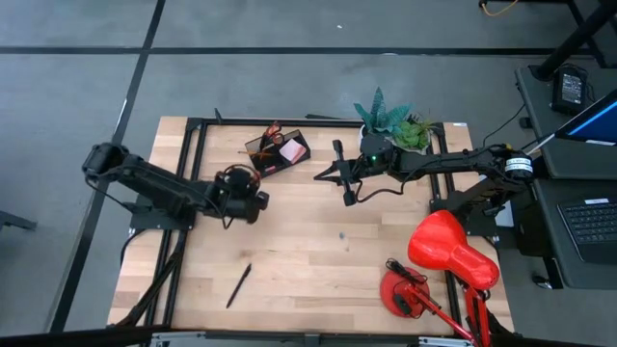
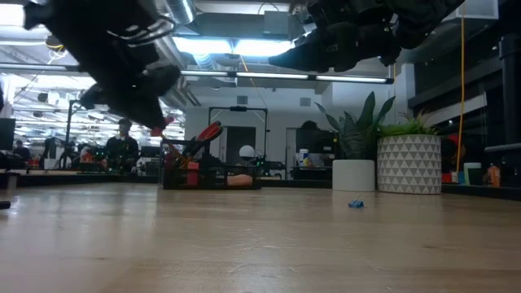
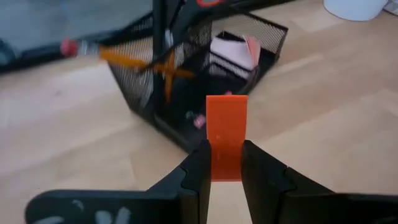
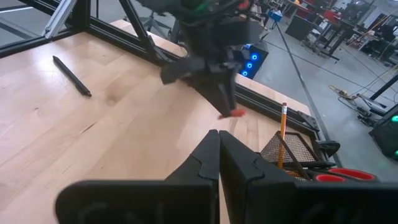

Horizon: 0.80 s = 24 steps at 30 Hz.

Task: Pick and place office supplies into organizer
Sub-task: Put the orange eraser into the desk organizer

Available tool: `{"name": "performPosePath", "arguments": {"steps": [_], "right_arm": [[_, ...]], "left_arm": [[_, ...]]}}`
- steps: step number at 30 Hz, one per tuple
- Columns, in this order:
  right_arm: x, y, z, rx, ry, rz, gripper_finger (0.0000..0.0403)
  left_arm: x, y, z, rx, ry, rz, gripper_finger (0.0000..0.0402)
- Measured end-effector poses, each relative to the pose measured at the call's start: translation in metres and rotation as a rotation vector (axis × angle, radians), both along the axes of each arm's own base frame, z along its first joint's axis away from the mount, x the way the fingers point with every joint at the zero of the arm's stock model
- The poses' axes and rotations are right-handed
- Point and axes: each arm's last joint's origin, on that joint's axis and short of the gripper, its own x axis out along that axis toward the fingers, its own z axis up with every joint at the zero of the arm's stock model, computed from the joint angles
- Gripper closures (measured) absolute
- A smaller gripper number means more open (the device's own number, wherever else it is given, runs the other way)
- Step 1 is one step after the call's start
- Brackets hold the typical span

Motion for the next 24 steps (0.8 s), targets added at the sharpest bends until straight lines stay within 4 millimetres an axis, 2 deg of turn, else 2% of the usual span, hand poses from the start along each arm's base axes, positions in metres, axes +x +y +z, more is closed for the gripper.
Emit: {"name": "performPosePath", "arguments": {"steps": [7,13,24], "right_arm": [[-0.001,-0.007,0.000,0.003,0.001,-0.022,0.0393],[-0.003,-0.012,0.000,0.031,0.007,-0.045,0.0393],[-0.003,-0.012,-0.001,0.036,0.018,-0.047,0.0393]], "left_arm": [[0.014,0.034,0.004,0.005,0.083,-0.077,0.0332],[0.018,0.060,0.009,0.041,0.119,-0.098,0.0332],[0.025,0.084,-0.008,0.028,0.214,-0.101,0.0332]]}}
